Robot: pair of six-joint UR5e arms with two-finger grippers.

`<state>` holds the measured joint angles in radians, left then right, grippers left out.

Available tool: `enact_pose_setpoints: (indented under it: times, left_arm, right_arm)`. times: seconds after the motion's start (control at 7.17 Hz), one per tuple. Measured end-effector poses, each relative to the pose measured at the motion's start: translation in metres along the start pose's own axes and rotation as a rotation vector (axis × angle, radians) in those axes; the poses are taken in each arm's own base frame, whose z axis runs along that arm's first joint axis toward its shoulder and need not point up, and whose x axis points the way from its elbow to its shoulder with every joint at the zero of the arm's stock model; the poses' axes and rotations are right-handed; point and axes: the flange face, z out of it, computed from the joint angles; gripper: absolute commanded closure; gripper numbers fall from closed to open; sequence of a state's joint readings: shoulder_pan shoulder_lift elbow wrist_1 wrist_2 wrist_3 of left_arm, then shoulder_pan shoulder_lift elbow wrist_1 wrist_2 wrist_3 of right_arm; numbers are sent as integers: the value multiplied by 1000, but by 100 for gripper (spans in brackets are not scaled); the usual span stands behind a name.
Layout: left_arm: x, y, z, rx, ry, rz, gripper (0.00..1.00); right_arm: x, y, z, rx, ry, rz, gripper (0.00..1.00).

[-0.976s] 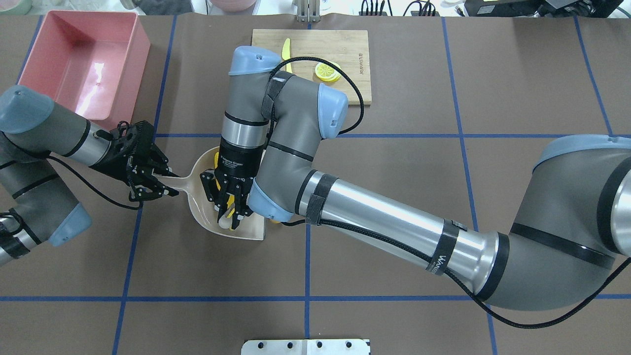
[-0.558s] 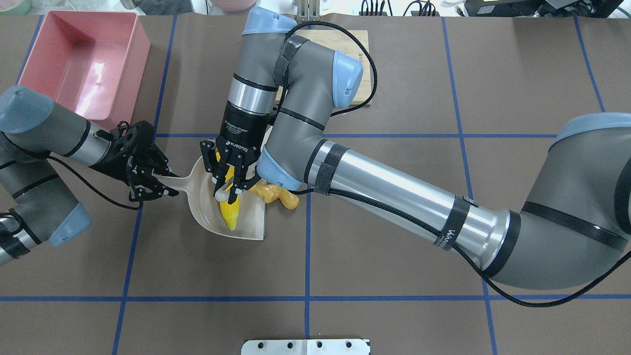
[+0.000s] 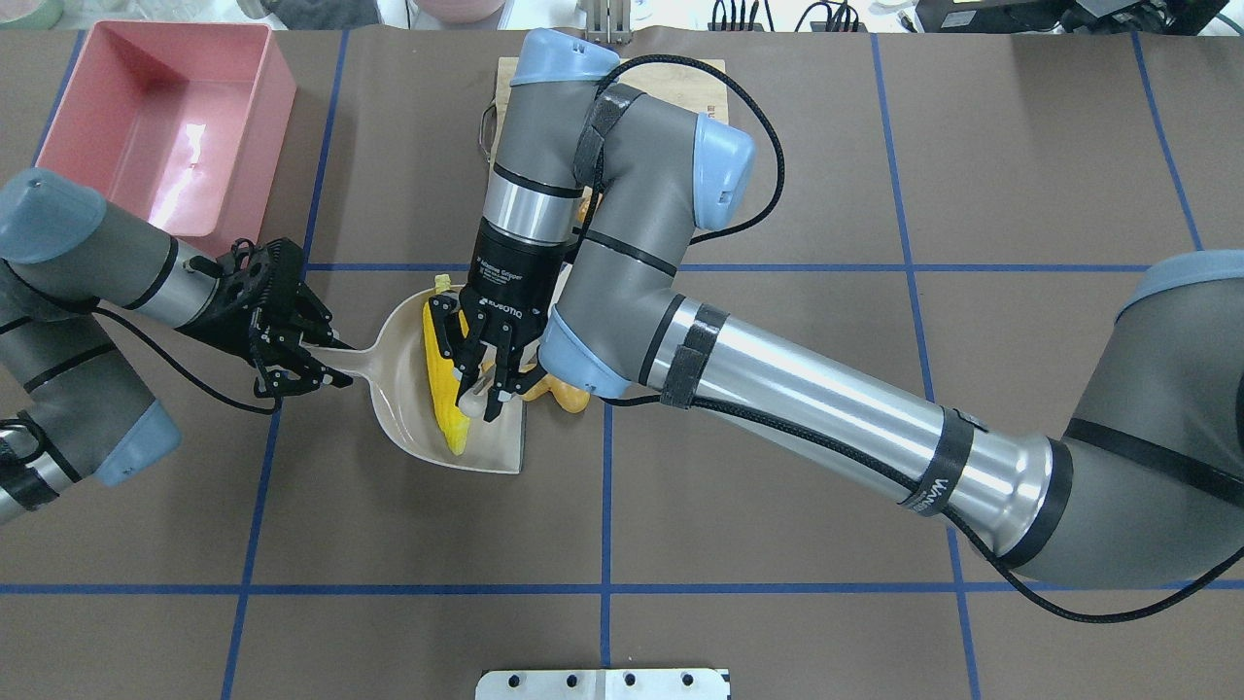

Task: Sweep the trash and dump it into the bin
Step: 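Withdraw the brush toward the robot with the right gripper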

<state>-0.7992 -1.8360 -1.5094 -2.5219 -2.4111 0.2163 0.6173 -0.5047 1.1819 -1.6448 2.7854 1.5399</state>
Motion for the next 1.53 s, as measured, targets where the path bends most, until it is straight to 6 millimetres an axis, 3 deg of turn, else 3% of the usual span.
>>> enact_pose_setpoints:
  times: [0.28, 0.42, 0.7, 1.12, 1.53]
  left_arm:
    - [0, 0, 0, 0, 0, 0, 100]
    - [0, 0, 0, 0, 0, 0, 100]
    - [0, 0, 0, 0, 0, 0, 100]
    - [0, 0, 0, -1, 1, -2, 100]
    - [0, 0, 0, -1, 1, -4, 100]
  right_arm:
    - [54, -11, 12, 35, 14, -5, 100]
    - [77, -5, 21, 53, 18, -37, 100]
    - [106, 25, 43, 81, 35, -103, 100]
    - [135, 85, 89, 160, 137, -204, 100]
    - [170, 105, 96, 217, 198, -282, 100]
